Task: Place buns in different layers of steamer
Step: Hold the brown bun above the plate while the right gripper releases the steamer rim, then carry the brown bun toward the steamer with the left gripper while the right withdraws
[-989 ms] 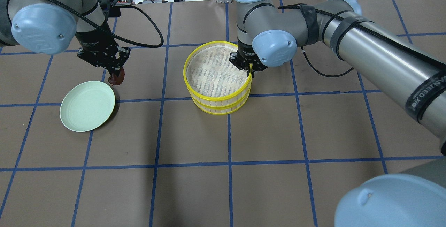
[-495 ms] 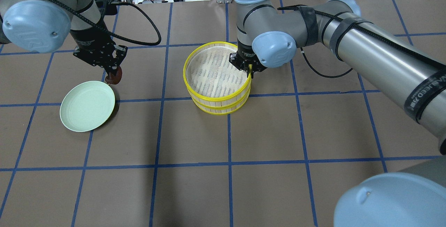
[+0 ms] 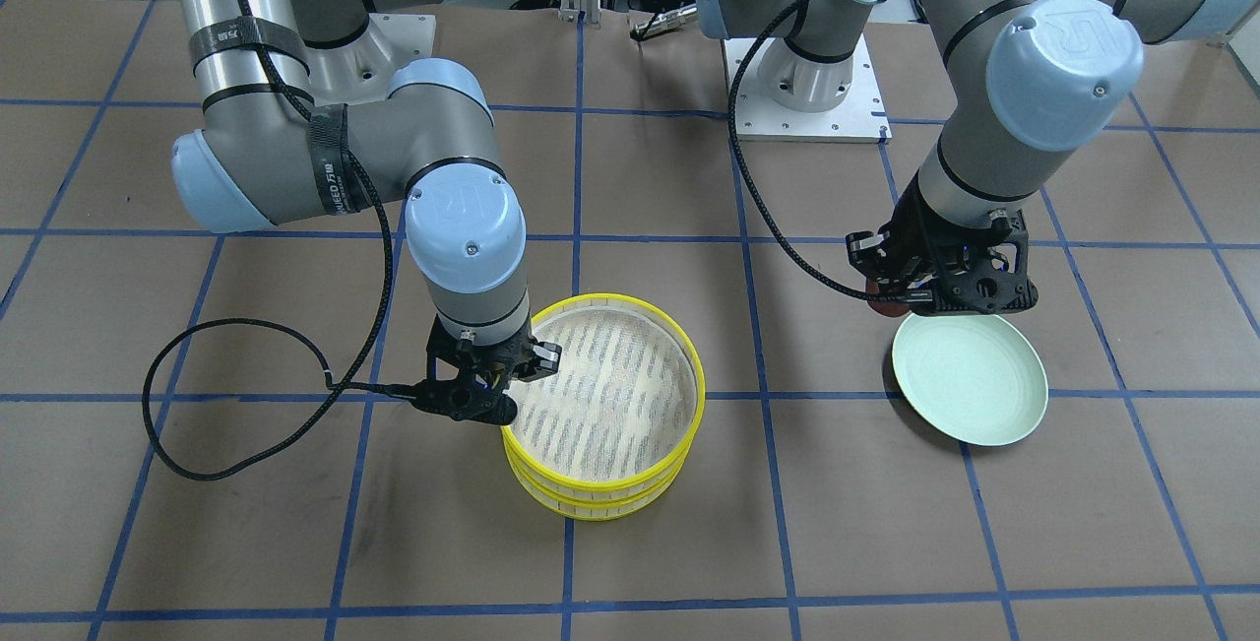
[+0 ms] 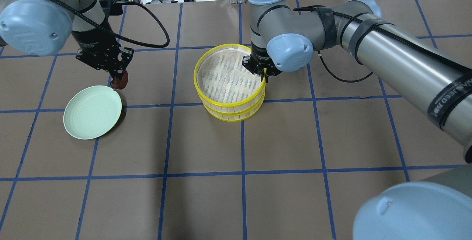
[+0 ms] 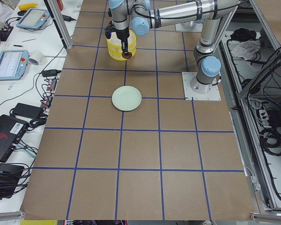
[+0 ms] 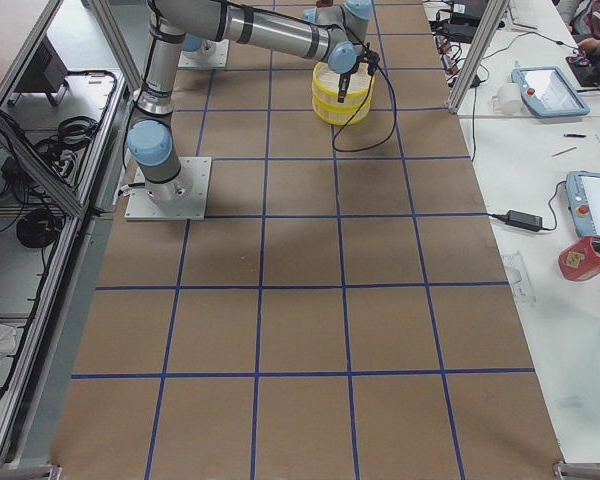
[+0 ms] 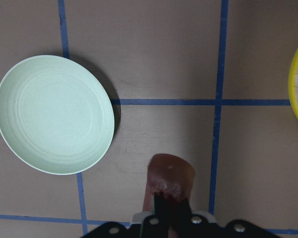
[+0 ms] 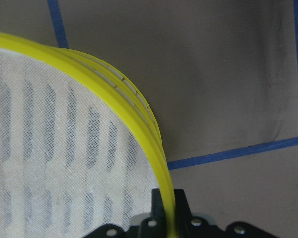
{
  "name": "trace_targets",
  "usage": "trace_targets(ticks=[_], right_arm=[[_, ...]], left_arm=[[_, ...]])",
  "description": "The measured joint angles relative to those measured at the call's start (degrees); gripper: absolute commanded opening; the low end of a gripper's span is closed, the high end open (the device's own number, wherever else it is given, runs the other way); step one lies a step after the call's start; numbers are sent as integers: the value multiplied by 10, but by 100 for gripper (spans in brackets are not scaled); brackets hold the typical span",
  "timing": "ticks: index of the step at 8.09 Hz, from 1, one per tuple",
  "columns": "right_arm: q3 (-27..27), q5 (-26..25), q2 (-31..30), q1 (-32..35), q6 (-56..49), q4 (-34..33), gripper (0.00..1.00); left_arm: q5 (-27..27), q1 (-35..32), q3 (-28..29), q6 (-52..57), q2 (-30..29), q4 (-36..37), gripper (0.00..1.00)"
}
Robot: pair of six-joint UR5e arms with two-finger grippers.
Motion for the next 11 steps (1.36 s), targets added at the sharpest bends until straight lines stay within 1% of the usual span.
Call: trace_targets(ticks=[2, 3, 4, 5, 6, 7, 9, 11], right_arm=[[2, 0, 0, 0, 1, -3, 19], [3, 0, 0, 0, 1, -4, 26], [3, -1, 0, 0, 1, -5, 43], [4, -1, 0, 0, 1, -6, 54], [4, -1, 0, 0, 2, -6, 61], [4, -1, 0, 0, 3, -6, 66], [4, 1, -2, 0, 7, -6, 70], [3, 2, -13, -3, 4, -10, 73]], left_arm=[[0, 0, 0, 0, 2, 0, 0], [0, -1, 0, 0, 3, 0, 0], [0, -1, 0, 0, 3, 0, 0], [-1, -1, 0, -1, 3, 0, 0], [-3, -2, 0, -1, 4, 0, 0], [-5, -2, 0, -1, 4, 0, 0], [-14, -4, 0, -4, 5, 0, 0], [-35, -13, 2, -38, 3, 2, 0]])
